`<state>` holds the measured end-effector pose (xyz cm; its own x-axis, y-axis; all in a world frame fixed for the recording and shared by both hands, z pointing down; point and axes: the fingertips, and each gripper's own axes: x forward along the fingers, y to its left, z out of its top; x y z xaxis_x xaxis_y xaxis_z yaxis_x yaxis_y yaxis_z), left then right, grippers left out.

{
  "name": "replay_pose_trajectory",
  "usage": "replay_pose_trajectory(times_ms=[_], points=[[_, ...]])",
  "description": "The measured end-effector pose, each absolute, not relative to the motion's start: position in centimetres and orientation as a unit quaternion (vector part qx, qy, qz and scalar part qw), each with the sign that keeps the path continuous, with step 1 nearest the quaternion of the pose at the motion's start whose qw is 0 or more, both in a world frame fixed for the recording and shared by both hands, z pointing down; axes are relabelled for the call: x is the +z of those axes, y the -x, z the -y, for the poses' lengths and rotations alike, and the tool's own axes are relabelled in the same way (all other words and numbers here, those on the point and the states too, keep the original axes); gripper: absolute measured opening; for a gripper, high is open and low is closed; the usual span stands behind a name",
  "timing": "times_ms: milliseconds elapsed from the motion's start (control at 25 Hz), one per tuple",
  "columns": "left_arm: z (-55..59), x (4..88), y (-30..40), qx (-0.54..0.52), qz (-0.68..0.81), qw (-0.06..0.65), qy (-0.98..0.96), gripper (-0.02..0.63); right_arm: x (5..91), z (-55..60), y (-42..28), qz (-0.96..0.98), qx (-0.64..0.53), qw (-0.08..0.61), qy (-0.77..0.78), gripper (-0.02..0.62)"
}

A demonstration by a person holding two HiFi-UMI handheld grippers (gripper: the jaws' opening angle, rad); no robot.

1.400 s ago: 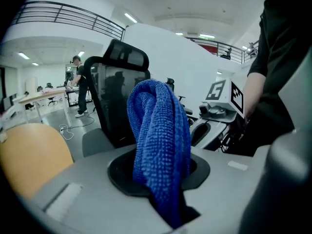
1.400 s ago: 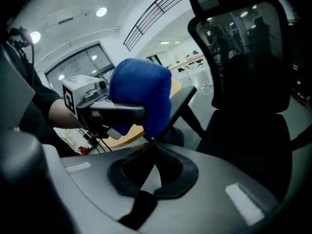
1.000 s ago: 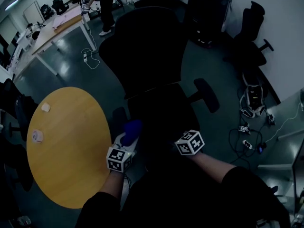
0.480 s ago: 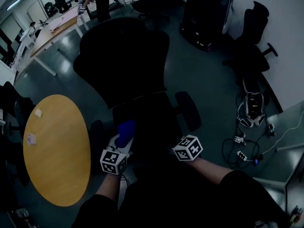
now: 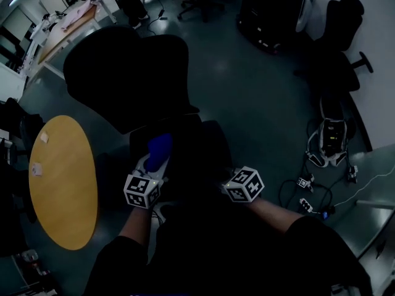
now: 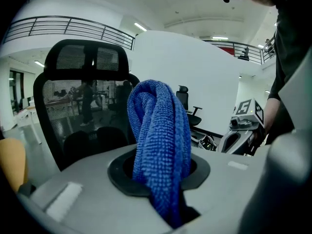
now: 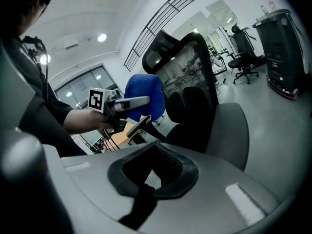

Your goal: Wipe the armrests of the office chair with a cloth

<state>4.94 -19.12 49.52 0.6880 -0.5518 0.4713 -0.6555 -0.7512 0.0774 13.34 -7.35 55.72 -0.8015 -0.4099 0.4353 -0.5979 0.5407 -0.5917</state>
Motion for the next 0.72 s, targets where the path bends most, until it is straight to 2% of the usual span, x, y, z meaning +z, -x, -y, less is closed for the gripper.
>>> replay_pose_trajectory(times_ms=[280, 720], points=[[21.8, 50.2, -9.6, 0.236, 0.318, 0.106, -0.912, 0.110, 56.8, 7.6, -17.0, 0.861, 0.403, 0.111, -0.291, 0.005], [24.1, 54.8, -13.3, 0.277, 0.286, 0.101, -0.912, 0.110, 58.7, 6.6, -18.9, 0.847, 0.421, 0.129, -0.297, 0.005]])
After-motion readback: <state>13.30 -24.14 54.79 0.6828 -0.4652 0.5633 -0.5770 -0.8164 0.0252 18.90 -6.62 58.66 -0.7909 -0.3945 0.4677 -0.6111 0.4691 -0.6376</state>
